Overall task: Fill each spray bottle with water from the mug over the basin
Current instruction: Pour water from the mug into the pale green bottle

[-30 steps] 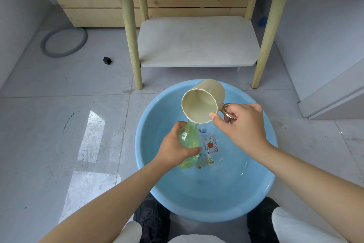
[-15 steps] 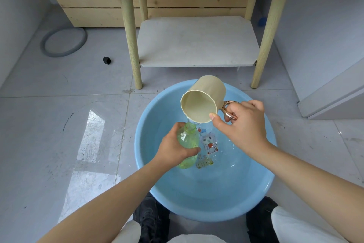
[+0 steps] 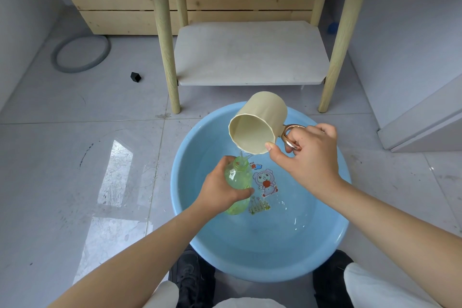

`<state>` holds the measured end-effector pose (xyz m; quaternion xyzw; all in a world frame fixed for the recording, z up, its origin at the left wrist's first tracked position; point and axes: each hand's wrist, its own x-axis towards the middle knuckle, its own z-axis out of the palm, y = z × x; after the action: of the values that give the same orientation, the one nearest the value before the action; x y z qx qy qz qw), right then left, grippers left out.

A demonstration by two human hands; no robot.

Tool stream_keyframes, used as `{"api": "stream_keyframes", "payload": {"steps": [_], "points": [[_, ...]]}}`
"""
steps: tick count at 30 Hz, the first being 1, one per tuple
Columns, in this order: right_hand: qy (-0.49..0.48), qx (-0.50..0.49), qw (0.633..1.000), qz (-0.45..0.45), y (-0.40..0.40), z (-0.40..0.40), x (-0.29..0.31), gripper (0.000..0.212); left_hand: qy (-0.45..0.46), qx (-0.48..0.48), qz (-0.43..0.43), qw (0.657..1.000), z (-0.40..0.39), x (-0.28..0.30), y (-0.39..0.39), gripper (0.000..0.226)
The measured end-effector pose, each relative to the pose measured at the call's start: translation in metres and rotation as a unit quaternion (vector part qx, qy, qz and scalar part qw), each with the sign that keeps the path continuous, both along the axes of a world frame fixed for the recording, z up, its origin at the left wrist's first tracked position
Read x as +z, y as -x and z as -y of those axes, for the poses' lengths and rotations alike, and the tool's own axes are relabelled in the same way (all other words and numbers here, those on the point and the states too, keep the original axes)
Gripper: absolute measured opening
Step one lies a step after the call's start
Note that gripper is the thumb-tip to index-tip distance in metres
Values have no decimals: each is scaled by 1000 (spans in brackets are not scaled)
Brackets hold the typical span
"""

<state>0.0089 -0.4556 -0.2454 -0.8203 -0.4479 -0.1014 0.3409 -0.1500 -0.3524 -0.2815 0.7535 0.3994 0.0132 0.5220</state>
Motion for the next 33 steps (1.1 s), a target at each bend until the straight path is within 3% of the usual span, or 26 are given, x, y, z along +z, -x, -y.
{"api": "stream_keyframes", "payload": {"steps": [33], "points": [[-17, 30, 993, 110, -1, -1, -2, 44, 8, 4, -9, 1000, 0, 1, 1, 64]]}}
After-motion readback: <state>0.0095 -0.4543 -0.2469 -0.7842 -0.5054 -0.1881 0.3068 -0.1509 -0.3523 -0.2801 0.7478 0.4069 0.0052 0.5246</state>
